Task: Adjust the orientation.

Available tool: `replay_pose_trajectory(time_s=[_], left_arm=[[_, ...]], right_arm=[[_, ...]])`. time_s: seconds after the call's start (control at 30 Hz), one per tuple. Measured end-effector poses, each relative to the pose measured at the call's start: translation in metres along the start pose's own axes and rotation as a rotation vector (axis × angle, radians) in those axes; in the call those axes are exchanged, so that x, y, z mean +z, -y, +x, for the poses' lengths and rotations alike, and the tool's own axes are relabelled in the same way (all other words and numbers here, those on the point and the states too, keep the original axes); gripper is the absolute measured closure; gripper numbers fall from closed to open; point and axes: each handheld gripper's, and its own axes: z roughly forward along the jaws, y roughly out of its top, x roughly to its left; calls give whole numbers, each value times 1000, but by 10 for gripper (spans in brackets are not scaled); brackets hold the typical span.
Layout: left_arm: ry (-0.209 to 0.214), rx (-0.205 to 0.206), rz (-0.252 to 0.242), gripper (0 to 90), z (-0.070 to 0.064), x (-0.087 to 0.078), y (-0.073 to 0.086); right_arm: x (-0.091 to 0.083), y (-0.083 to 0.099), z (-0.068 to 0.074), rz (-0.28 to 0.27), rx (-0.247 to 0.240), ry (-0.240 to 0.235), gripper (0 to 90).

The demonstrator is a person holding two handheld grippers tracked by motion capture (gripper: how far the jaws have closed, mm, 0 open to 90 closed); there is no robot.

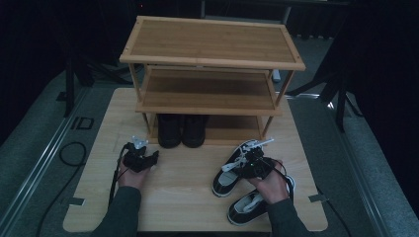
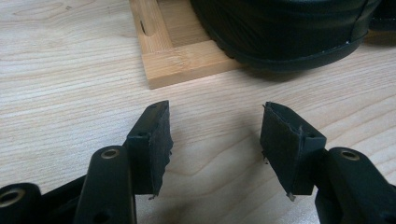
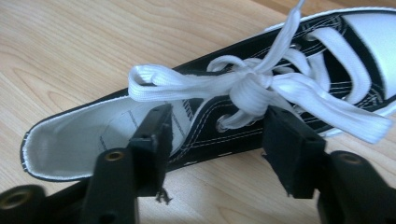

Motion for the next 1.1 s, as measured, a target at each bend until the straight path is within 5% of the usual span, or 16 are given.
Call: replay_pose_trajectory(time_s=[0.13,0.37,0.6,1.1], left_arm=[[0,0,0,433,0,0,0],[0,0,0,433,0,0,0],[0,0,0,432,0,0,0],[0,1,-1,431,0,0,0]], right_arm=[[3,-2,0,21,1,3,436],[1,-1,-1,37,-10,-70,670],[-2,-1,1,19,-28,-63,828],[-22,-10,9,-83,-141,-18,891]])
